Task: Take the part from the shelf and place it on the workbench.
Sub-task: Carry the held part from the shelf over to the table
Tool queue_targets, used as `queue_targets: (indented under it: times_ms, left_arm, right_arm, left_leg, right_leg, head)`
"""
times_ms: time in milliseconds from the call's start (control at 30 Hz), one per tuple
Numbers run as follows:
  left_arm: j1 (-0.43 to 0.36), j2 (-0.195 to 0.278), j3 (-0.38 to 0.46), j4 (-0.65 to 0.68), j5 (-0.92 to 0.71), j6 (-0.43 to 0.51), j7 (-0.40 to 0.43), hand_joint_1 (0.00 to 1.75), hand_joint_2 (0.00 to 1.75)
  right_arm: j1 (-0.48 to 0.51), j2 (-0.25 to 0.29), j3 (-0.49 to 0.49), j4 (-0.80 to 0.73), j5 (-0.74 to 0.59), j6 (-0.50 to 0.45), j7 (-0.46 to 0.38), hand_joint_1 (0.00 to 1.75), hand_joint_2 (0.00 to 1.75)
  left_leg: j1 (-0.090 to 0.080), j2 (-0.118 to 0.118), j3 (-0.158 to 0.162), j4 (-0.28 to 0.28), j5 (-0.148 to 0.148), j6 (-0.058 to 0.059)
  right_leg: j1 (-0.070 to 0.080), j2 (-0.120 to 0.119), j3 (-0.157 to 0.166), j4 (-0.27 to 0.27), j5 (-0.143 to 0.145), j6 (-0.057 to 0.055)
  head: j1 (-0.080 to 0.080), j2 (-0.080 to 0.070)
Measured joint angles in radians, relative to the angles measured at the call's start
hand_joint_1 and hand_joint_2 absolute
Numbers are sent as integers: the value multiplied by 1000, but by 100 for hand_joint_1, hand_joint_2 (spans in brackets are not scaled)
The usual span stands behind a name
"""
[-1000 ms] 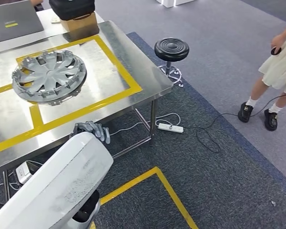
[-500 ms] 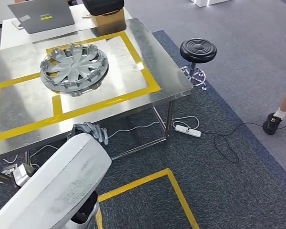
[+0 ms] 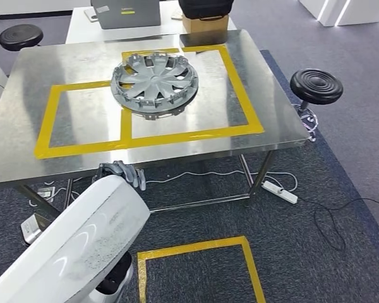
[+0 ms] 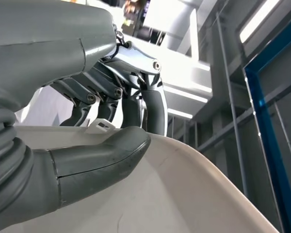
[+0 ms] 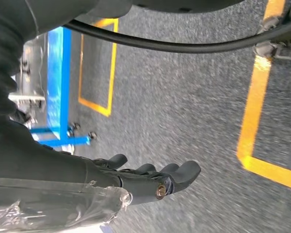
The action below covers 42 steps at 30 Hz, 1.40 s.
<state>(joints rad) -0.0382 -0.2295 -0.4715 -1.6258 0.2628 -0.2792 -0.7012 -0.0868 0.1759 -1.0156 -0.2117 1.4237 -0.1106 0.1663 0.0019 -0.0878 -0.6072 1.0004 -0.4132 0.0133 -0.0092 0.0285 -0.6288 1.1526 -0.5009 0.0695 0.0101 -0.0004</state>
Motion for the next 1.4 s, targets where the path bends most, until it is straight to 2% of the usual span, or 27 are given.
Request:
queue_targets:
  times_ms: [67,100,167,200,233,300,333,367,400,433,467,500,567,633,733,767,867,900,933,967,1033,1100,1200,1267,1300,1367,1400]
  left_arm:
    - [0,0,0,0,0,0,0,155,175]
    - [0,0,0,0,0,0,0,155,175]
    - [0,1,0,0,0,-1,0,155,175]
    - [0,1,1,0,0,-1,0,155,175]
    - [-1,2,1,0,0,-2,0,155,175]
    - [-2,2,1,0,0,-3,0,155,175]
    - [-2,2,1,0,0,-4,0,155,175]
    - [-2,2,1,1,0,-4,0,155,175]
    - [-2,3,2,1,0,-4,0,155,175]
    - [-1,3,2,1,0,-4,0,155,175]
    - [-1,3,3,1,0,-4,0,155,175]
    - [-1,3,3,1,1,-4,0,155,175]
    - [-2,2,3,1,1,-5,0,155,175]
    - [-2,2,4,1,1,-5,0,155,175]
    - [-2,0,5,1,1,-5,0,155,175]
    - [-2,0,5,1,2,-5,0,155,175]
    - [-2,-1,4,1,2,-4,3,155,175]
    - [-2,-1,4,2,2,-4,5,155,175]
    - [-2,-1,4,2,3,-4,8,155,175]
    - [-2,-1,3,2,7,-4,15,155,175]
    - [-3,-1,-1,3,26,-14,36,155,175]
    - [-6,0,-10,4,46,-34,57,155,175]
    - [-8,2,-21,8,49,-56,58,155,175]
    - [-9,3,-22,11,44,-60,50,155,175]
    - [-9,3,-23,12,39,-60,47,155,175]
    - [-9,4,-24,15,25,-58,41,155,175]
    - [-9,5,-24,17,14,-55,36,155,175]
  right_arm:
    - [-1,1,0,1,0,0,0,0,175]
    - [-1,1,0,1,0,0,0,0,175]
    - [-2,1,0,1,0,-1,1,0,175]
    - [-3,2,0,1,-1,-1,1,0,175]
    - [-3,2,0,1,-2,-1,0,0,175]
    - [-3,2,-2,1,-14,3,-8,0,175]
    - [-2,2,-4,1,-23,6,-14,0,175]
    - [0,1,-6,1,-30,10,-19,0,175]
    - [0,1,-8,1,-35,13,-23,0,175]
    - [0,0,-10,1,-34,13,-24,0,175]
    - [-1,0,-10,1,-33,13,-24,0,175]
    - [-2,0,-10,1,-31,13,-24,0,175]
    - [-3,0,-10,1,-27,12,-24,0,175]
    - [-3,0,-10,1,-10,2,-24,0,175]
    - [-4,0,3,1,42,-32,-11,0,175]
    - [-3,0,11,1,58,-44,3,0,175]
    - [-1,0,30,1,84,-64,44,0,175]
    - [0,0,34,1,87,-67,55,0,175]
    - [1,0,38,1,90,-73,67,0,175]
    - [2,0,41,1,89,-82,83,0,175]
    - [1,0,45,1,81,-105,113,0,175]
    - [-1,1,45,1,71,-126,132,0,175]
    - [-1,2,45,2,67,-147,138,0,175]
    - [-1,2,45,2,68,-154,139,0,175]
    - [-1,2,45,2,69,-155,139,0,175]
    - [-1,2,45,2,69,-154,140,0,175]
    - [-1,2,45,2,68,-150,143,0,175]
  left_leg:
    - [0,-25,-5,4,2,-11]
    - [0,-35,-9,4,5,-18]
    - [4,-53,-14,0,12,-30]
    - [3,-44,-18,4,9,-35]
    - [2,-21,-28,23,-5,-40]
    - [-2,44,-74,118,-61,-49]
    - [-1,63,-107,186,-92,-52]
    - [0,72,-134,242,-112,-54]
    - [1,75,-146,270,-115,-54]
    - [1,76,-140,262,-100,-53]
    - [1,76,-113,218,-72,-50]
    - [1,79,-75,153,-41,-46]
    - [-2,86,-9,38,-11,-38]
    - [-5,88,9,-1,-14,-30]
    - [-2,85,12,-9,-10,-11]
    - [1,85,14,-12,-8,-6]
    - [1,83,15,-12,-10,1]
    - [0,81,16,-12,-10,2]
    - [0,79,17,-12,-11,2]
    - [1,77,18,-12,-12,1]
    - [0,73,23,-10,-15,-6]
    - [-2,70,22,-6,-18,-17]
    - [-2,69,21,-7,-17,-31]
    - [0,72,7,23,-40,-41]
    - [0,73,-15,69,-67,-46]
    - [1,74,-79,198,-127,-51]
    - [2,74,-107,251,-143,-51]
  right_leg:
    - [-10,46,46,-103,35,-3]
    - [-11,59,53,-118,34,-7]
    - [-10,43,55,-121,37,-22]
    - [-9,32,56,-123,39,-29]
    - [-10,21,58,-125,40,-37]
    - [-9,1,58,-128,42,-47]
    - [-8,-9,57,-129,41,-49]
    - [-7,-20,57,-129,41,-49]
    - [-6,-28,56,-128,41,-49]
    - [-5,-34,56,-128,41,-49]
    - [-4,-39,57,-128,41,-49]
    - [-4,-41,58,-128,41,-48]
    - [2,-43,58,-127,39,-41]
    - [5,-44,57,-130,39,-30]
    - [3,-42,53,-118,27,-13]
    - [3,-39,37,-84,6,-9]
    - [1,-33,-55,101,-75,-1]
    - [1,-33,-76,137,-81,0]
    - [0,-33,-80,138,-69,1]
    - [-1,-33,-63,98,-39,2]
    - [-3,-30,1,-38,27,2]
    - [-4,-24,43,-122,52,-5]
    - [-1,-21,44,-129,53,-27]
    - [-3,-21,43,-131,56,-39]
    - [-5,-22,44,-132,57,-44]
    - [-5,-25,43,-132,56,-49]
    - [-4,-27,43,-132,56,-50]
  head:
    - [0,0]
    - [1,0]
    - [1,0]
    - [-1,0]
    - [-6,0]
    - [-16,0]
    - [-20,0]
    - [-19,0]
    - [-20,0]
    - [-20,0]
    - [-20,0]
    - [-20,0]
    - [-20,0]
    - [-20,0]
    - [-17,0]
    - [-14,0]
    - [-4,0]
    - [-4,0]
    - [-3,0]
    - [-3,0]
    - [-3,0]
    - [-3,0]
    - [-4,0]
    - [-6,0]
    - [-8,0]
    - [-12,0]
    - [-12,0]
